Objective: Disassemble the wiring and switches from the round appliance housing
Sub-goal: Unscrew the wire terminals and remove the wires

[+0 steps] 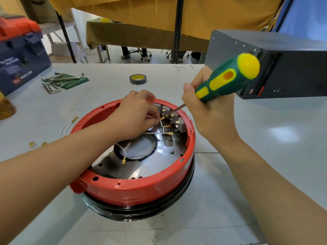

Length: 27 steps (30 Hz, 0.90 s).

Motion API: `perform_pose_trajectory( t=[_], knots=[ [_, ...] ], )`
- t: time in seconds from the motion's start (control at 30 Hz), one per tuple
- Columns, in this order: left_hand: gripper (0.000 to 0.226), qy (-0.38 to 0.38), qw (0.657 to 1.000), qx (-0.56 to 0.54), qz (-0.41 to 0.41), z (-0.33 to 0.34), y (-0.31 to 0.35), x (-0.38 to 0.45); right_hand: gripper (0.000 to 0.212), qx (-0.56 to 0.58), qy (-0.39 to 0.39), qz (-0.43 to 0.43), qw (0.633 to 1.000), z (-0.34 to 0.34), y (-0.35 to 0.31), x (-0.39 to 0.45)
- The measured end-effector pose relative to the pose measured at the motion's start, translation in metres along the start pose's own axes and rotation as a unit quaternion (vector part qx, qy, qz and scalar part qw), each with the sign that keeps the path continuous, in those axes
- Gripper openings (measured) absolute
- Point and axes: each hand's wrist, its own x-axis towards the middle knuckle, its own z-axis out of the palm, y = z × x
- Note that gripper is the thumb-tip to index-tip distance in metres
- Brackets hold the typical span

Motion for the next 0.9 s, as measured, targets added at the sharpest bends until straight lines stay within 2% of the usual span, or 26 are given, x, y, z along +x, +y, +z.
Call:
perform_pose_trajectory(
  t=[0.17,0.33,0.53,0.67,0.8,0.9],
  knots=[
    [0.014,-0.001,1.0,0.003,0.002,0.0,0.0,0.0,0.036,-0.009,-0.001,-0.014,1.0,0.002,-0.001,-0.001],
    [0.013,-0.002,1.0,0.001,0.0,0.002,-0.001,0.0,0.029,0.062,0.06,0.097,0.992,-0.001,0.007,0.005],
    [0.012,-0.002,1.0,0.004,0.001,0.0,0.0,0.0,0.033,0.07,0.089,0.129,0.985,0.001,0.009,0.009],
    [0.01,-0.001,1.0,0.005,0.004,0.0,0.0,0.0,0.034,0.112,0.099,0.185,0.971,0.004,0.01,0.007],
    [0.009,-0.002,1.0,-0.001,0.006,0.0,0.0,0.0,0.037,0.054,0.073,0.141,0.986,0.014,0.006,0.002],
    [0.009,-0.004,1.0,0.0,0.006,-0.001,0.0,-0.001,0.035,0.044,0.084,0.132,0.987,0.01,0.003,0.004]
  ],
)
